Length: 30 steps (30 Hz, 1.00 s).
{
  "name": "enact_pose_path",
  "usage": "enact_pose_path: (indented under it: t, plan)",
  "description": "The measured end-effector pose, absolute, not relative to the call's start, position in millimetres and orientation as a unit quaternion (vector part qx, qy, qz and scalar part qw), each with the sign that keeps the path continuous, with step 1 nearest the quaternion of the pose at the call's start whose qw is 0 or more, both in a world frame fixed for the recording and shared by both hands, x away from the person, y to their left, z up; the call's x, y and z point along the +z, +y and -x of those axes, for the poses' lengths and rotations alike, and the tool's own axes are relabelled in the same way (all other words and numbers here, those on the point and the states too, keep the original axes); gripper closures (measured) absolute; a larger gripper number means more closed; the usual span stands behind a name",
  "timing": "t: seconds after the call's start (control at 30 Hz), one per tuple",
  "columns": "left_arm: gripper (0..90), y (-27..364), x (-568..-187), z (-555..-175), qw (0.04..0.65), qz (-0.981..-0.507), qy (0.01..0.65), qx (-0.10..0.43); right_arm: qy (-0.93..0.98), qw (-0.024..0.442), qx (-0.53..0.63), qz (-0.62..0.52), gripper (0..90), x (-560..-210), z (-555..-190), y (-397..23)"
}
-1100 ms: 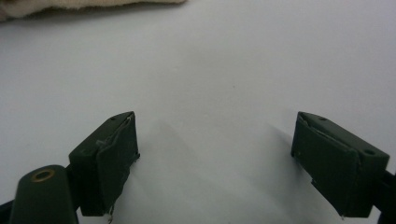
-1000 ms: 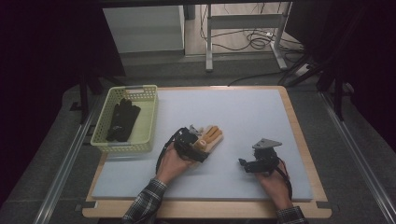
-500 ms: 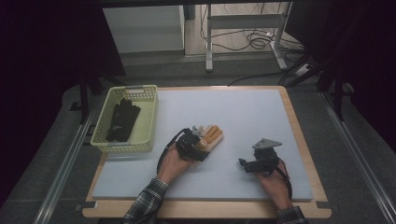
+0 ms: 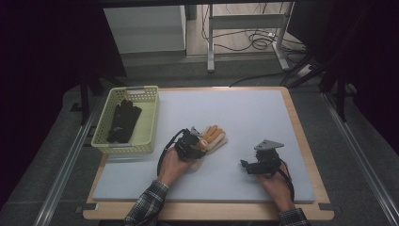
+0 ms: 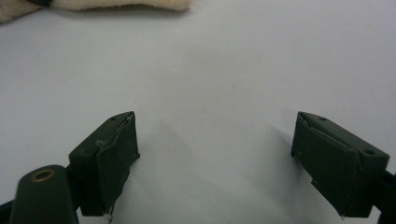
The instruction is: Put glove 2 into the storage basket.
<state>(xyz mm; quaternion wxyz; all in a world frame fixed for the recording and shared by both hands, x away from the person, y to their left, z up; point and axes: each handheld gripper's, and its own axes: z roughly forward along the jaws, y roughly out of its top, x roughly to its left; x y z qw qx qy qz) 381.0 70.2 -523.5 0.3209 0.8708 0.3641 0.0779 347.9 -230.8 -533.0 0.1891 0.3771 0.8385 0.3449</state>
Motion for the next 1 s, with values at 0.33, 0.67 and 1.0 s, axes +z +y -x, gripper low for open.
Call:
enact_pose_path:
  t: [0.33, 0.67, 1.0]
  plan:
    - [63.1, 83.2, -506.5, -388.2, 0.323, -0.858, 0.388, 0.094, 0.839, 0.189, 0.345, -0.377, 14.2, -533.0, -347.9, -230.8]
    - [62.9, 94.1, -477.7, -393.2, 0.329, -0.849, 0.398, 0.116, 0.838, 0.189, 0.345, -0.377, 14.2, -533.0, -347.8, -230.7]
    - [62.7, 113.3, -451.9, -398.1, 0.327, -0.84, 0.413, 0.129, 0.839, 0.189, 0.345, -0.377, 14.3, -533.0, -347.8, -230.7]
